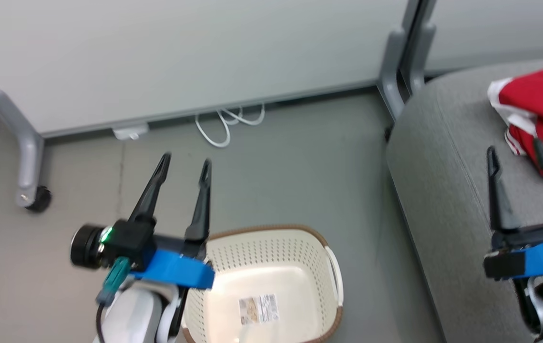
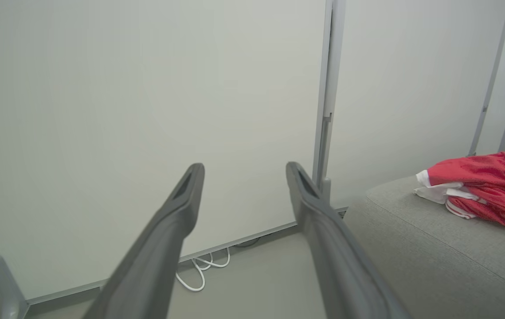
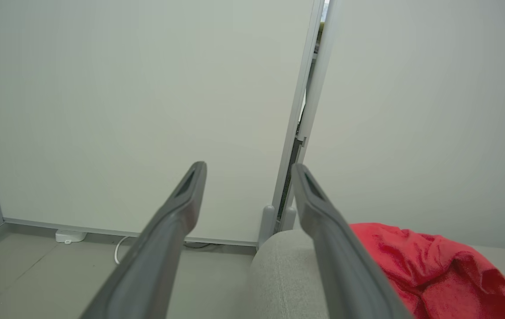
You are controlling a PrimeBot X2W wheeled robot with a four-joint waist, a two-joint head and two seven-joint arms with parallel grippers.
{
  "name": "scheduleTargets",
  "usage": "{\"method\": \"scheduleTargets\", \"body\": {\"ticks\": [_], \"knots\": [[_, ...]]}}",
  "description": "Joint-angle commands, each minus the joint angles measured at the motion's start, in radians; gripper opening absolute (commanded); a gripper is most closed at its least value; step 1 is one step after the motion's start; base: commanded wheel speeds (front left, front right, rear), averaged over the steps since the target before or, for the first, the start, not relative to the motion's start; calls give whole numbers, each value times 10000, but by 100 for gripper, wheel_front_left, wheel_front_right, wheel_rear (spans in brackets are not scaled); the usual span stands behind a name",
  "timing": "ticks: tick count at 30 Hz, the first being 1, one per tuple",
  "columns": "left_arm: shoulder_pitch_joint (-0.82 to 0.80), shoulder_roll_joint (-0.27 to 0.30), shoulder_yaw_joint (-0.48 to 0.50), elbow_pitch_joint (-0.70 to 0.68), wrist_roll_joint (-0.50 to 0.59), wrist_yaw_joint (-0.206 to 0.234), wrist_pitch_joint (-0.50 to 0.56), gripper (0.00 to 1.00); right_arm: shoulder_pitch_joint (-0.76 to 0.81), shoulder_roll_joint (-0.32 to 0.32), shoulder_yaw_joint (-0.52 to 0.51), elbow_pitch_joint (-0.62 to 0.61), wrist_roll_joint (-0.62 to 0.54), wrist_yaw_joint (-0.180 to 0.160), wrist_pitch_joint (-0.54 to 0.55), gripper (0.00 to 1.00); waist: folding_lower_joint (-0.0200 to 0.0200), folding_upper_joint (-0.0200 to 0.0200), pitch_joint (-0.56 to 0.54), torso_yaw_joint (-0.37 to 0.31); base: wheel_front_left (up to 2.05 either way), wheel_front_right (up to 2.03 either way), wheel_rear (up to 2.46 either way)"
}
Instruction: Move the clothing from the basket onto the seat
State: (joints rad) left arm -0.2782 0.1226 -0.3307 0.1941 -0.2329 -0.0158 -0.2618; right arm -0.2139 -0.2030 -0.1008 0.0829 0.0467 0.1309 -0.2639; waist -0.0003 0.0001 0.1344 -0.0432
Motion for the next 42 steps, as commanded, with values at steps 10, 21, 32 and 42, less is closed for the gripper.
{"method": "scheduleTargets", "body": {"ticks": [10, 21, 32, 42], "knots": [[1907, -302, 1634, -208, 537, -392, -48, 100, 1120, 583, 400, 532, 232, -1, -7, 100, 3, -1, -1529, 1030, 0, 0, 0], [2649, -617, 2419, -182, 737, -892, -47, 100, 1902, 1035, 454, 1052, 280, -1, -7, 100, 3, -1, -1823, 1306, 0, 0, 0], [2979, -701, 2431, 77, 801, -1104, -47, 100, 2270, 1244, 225, 1213, 338, -1, -7, 100, 3, -1, -1982, 1344, 0, 0, 0], [3126, -714, 2327, 228, 843, -1169, -47, 100, 2469, 1358, 88, 1308, 293, -1, -7, 100, 3, -1, -2076, 1347, 0, 0, 0]]}}
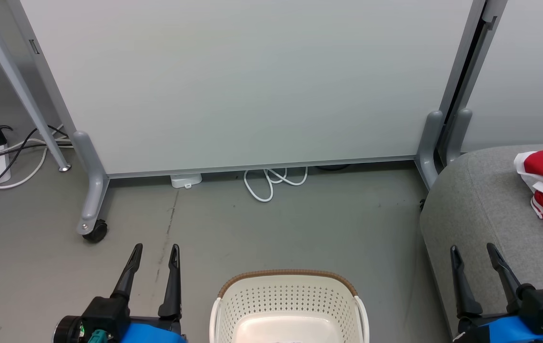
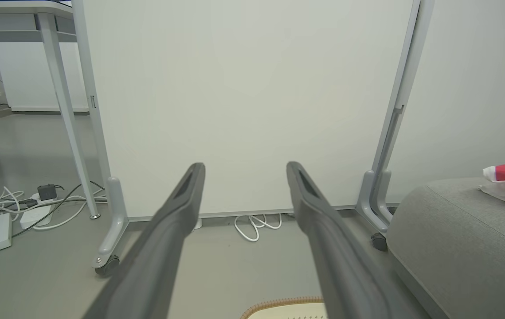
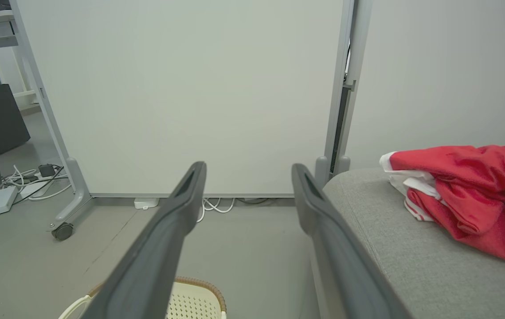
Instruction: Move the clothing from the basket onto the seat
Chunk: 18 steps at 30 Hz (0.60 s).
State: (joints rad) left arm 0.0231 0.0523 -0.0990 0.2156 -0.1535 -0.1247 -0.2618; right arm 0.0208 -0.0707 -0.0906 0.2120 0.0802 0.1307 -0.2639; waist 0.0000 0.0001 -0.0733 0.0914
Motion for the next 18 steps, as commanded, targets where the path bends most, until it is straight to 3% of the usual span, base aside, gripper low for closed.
{"method": "scheduleTargets", "body": {"ticks": [1, 4, 5, 11, 18], "knots": [[113, -11, -4, 35, 66, -74, -47, 100, 144, 46, -24, 3, -60, 1, -7, 100, 0, -1, 0, 2, 0, 0, 0], [86, -13, -32, 57, 94, -75, -47, 100, 126, 61, -64, 19, -50, 1, -7, 100, 0, -1, 13, 1, 0, 0, 0], [8, -2, -42, 50, 56, -8, 2, 0, 16, 33, -55, 7, 0, 0, 0, 0, 0, -1, 12, 1, 0, 0, 0], [337, 0, -86, 528, -60, 11, 59, 0, 126, 98, -56, 569, 97, 0, 85, 0, 2, -1, 14, -2, 0, 0, 0], [188, 76, 31, 468, -1562, 18, 335, 0, -64, 107, -128, 587, 1564, 0, 498, 0, 2, -1, 56, -54, 0, 0, 0]]}}
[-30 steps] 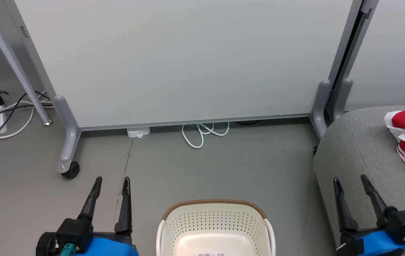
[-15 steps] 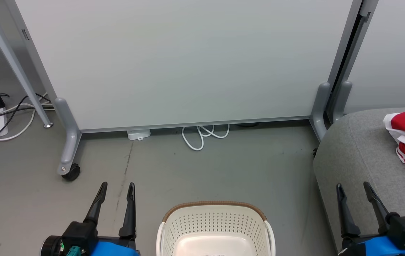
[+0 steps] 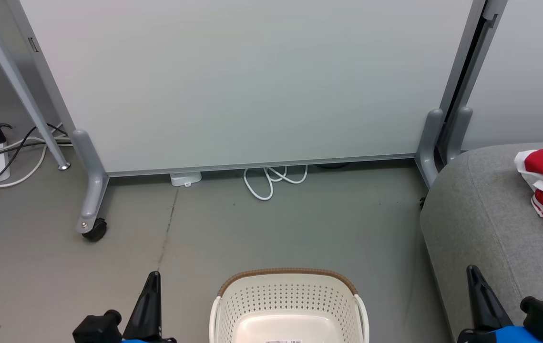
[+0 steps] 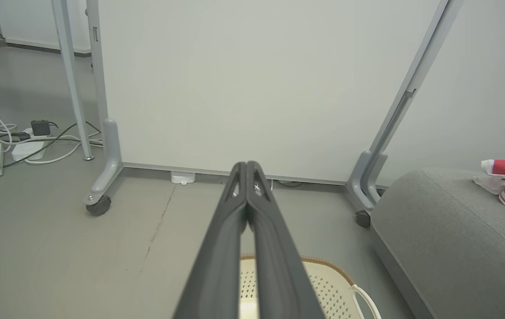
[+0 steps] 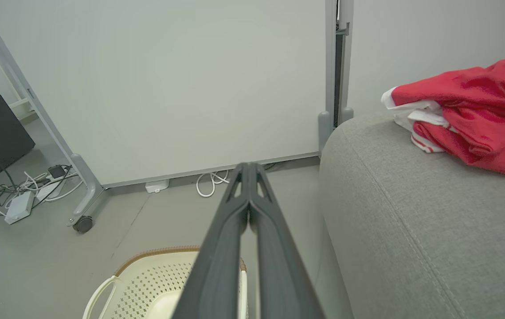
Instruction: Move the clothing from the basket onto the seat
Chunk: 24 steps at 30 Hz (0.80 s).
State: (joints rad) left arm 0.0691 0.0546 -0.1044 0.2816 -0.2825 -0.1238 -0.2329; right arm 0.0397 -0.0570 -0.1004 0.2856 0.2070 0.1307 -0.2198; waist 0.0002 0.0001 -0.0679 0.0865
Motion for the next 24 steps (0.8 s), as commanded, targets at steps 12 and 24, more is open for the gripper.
{"method": "scheduleTargets", "body": {"ticks": [12, 24], "knots": [[-563, 154, 277, -187, -2542, -14, 489, 0, -441, -14, -6, -249, 2571, 0, 556, 0, -1, -1, 74, -93, 0, 0, 0], [-796, 220, 484, -229, -4495, -30, 898, 0, -632, -1, -25, -292, 4547, 0, 1029, 0, -1, -1, 146, -180, 0, 0, 0]]}}
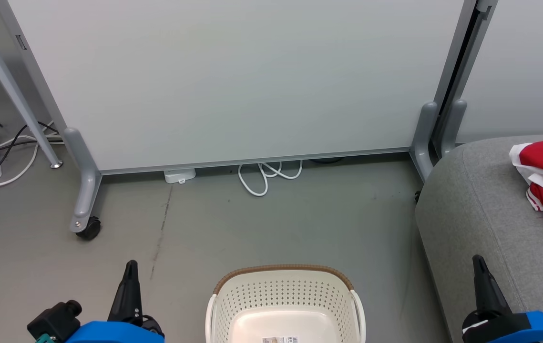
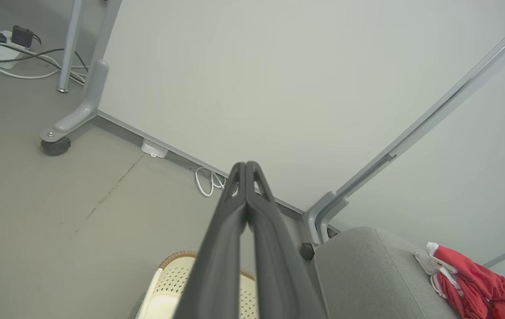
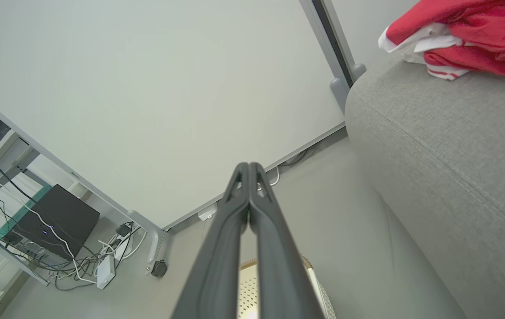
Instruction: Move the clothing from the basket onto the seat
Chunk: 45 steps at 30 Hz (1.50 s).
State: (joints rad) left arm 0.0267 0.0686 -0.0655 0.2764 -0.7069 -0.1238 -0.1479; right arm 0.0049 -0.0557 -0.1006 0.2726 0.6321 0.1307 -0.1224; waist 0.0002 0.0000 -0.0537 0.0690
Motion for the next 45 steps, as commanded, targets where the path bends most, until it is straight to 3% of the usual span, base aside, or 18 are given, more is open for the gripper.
{"method": "scheduleTargets", "body": {"ticks": [1, 21, 45], "knots": [[-385, 84, 112, -182, -401, -31, 79, 0, -301, -13, -25, -166, 444, 1, 91, 0, -1, 0, 10, -12, 0, 0, 0], [-689, 131, 451, -251, -3077, -51, 695, 0, -590, 7, -62, -218, 3194, 1, 771, 0, -1, 0, 131, -159, 0, 0, 0], [-965, 131, 814, -300, -5526, -74, 1319, 0, -828, 27, -97, -253, 5763, 1, 1404, 0, -1, 0, 269, -327, 0, 0, 0]]}}
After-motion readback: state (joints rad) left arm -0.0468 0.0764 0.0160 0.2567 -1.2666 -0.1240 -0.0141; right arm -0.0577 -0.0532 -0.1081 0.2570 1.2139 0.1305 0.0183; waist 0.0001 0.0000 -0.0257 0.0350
